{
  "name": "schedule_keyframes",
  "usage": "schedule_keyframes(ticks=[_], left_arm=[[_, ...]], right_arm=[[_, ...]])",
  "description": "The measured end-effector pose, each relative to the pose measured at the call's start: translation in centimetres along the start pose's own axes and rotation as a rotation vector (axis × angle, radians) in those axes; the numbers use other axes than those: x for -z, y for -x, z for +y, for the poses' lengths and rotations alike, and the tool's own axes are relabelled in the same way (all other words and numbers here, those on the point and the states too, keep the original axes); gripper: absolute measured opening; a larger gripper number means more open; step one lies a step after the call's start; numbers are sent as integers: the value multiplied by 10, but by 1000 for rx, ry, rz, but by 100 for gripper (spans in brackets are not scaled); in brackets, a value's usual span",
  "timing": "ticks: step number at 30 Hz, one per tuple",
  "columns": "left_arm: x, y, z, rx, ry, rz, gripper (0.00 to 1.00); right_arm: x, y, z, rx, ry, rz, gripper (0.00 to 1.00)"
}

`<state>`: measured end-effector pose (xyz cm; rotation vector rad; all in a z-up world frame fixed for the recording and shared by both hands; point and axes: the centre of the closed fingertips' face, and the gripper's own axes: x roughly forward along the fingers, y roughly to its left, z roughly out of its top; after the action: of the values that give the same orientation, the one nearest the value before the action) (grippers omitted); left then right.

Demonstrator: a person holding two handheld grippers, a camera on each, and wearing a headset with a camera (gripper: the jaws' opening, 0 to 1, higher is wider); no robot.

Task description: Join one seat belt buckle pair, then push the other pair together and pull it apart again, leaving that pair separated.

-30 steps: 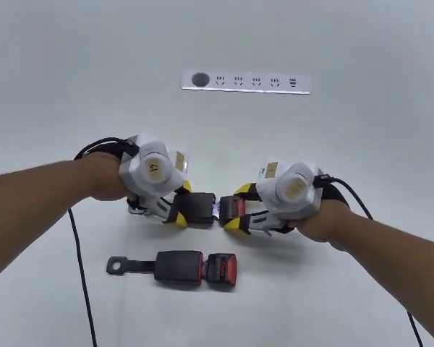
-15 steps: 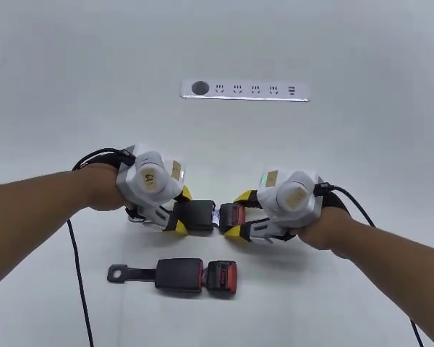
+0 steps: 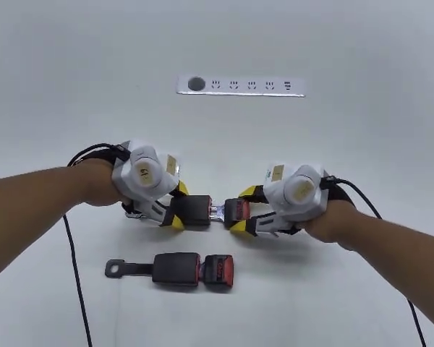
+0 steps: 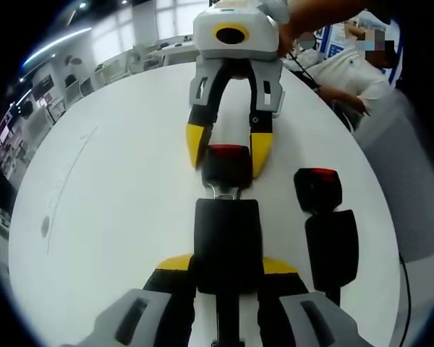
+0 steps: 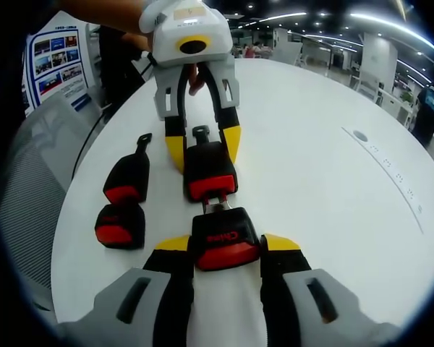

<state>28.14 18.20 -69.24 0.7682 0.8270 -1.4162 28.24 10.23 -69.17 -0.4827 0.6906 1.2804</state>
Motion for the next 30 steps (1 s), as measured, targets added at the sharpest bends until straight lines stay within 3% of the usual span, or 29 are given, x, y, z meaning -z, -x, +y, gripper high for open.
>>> schedule_keyframes(ticks=[30], left_arm=[[-1, 1, -1, 5, -1, 1, 34]], right_arm=[[40, 39, -11, 16, -13, 22, 35]])
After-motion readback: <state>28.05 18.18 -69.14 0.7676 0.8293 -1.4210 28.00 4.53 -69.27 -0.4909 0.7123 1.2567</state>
